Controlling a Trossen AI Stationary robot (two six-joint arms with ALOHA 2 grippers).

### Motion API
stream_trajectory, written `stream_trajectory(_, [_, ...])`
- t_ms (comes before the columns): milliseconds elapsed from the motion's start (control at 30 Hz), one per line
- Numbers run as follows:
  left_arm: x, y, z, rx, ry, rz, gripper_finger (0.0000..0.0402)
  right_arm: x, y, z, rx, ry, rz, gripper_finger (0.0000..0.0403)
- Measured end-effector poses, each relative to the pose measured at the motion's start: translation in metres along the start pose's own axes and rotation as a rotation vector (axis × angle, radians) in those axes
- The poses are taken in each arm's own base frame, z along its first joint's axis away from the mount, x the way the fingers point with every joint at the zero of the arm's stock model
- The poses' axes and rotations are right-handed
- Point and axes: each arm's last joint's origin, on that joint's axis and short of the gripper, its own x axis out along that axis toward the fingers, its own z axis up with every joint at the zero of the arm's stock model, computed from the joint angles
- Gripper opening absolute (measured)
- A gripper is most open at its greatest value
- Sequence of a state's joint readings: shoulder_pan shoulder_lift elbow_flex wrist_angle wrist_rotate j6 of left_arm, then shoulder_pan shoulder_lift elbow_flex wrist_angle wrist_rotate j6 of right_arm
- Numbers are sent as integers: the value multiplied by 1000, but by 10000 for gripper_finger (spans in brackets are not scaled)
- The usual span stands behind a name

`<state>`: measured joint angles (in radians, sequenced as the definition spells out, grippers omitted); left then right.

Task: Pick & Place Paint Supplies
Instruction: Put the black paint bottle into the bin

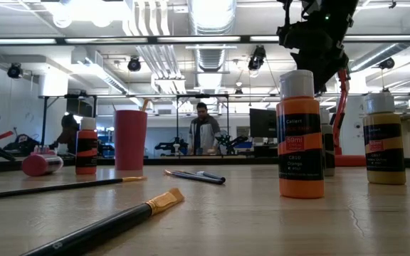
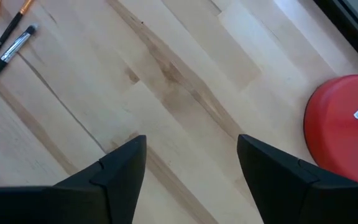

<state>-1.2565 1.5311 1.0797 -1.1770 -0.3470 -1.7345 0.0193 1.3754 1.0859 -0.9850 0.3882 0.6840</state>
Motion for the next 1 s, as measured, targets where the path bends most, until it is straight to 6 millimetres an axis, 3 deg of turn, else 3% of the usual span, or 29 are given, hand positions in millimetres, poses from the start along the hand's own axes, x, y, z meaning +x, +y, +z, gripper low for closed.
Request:
stream_trajectory(233, [6,0,-2,15,-126,-38,267,0,0,0,13,-3,-3,274])
stream_trajectory(600, [37,7,-8,-1,-272,-91,266,0,0,0,21,-4,-3,294])
stream_trajectory(1000, [47,11,-7,46,-413,-106,263,0,0,0,23,-6,-1,267])
